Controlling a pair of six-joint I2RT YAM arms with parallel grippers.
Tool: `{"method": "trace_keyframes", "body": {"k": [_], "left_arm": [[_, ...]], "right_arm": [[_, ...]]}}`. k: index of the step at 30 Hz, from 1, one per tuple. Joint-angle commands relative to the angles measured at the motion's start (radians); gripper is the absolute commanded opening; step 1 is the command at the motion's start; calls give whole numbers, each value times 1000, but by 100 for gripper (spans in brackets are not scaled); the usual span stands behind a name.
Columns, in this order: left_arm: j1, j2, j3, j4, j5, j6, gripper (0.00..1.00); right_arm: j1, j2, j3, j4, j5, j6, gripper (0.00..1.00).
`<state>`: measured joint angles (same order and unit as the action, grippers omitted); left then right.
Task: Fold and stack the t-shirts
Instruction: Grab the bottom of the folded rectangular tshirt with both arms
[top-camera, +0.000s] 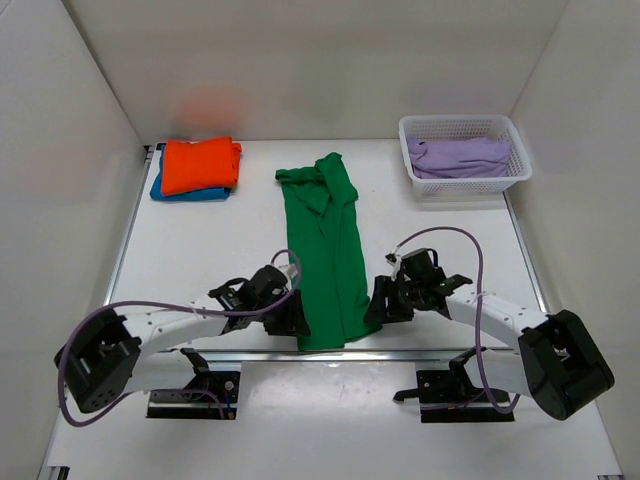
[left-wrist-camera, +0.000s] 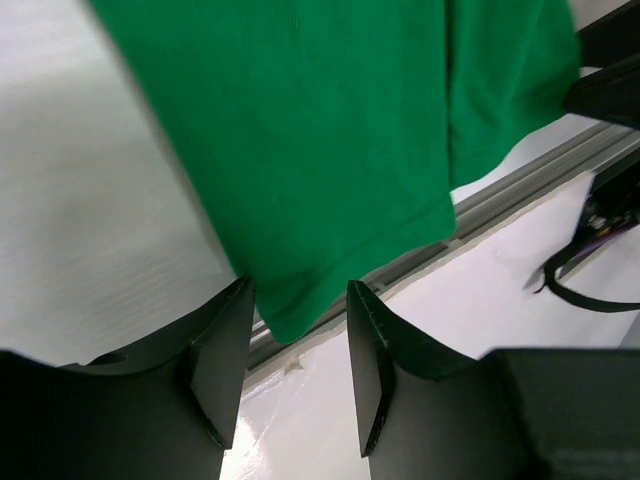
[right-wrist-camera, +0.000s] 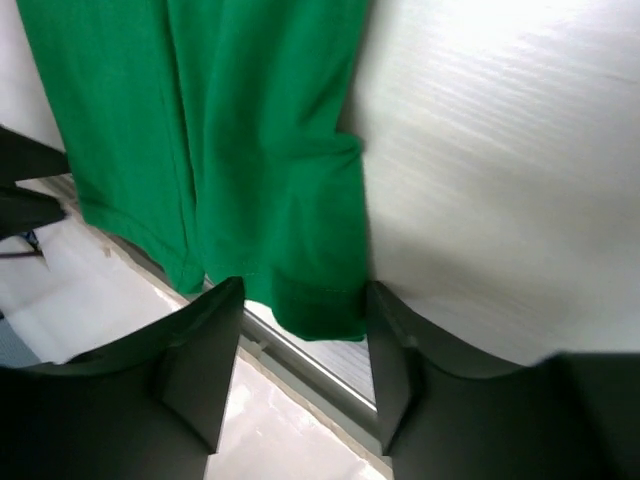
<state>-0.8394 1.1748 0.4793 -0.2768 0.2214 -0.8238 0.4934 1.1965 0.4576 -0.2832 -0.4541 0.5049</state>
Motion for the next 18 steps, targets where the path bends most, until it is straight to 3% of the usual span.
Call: {"method": "trace_keyframes", "body": {"k": [1,2,3,4,5,6,8,18], "left_arm": [[-56,54,-7,53,-13,-51,53],[-70,62,-4,57,-20,-57,53],[-84,80,-8,67,-13,-67,50],[-98,94,-14,70,-13,-69,44],[-104,109,-25,68,-8,-77,28],[-109,112,-21,74,8,-83,13],[-107,118,-27,65,10,-74,0],[-107,-15,-31,-110,15,-44,0]], "right_arm": [[30,15,-45,2,19,12,47],[28,15,-46,3,14,20,46],[24,20,-51,6,6,18,32],[25,18,-51,3,3,14,11],[34,17,-51,-8,6,14,2],[45,8,-51,-13,2,15,0],[65,-14,-57,-42,0,30,0],[198,-153,-89,-158,-92,98,0]]}}
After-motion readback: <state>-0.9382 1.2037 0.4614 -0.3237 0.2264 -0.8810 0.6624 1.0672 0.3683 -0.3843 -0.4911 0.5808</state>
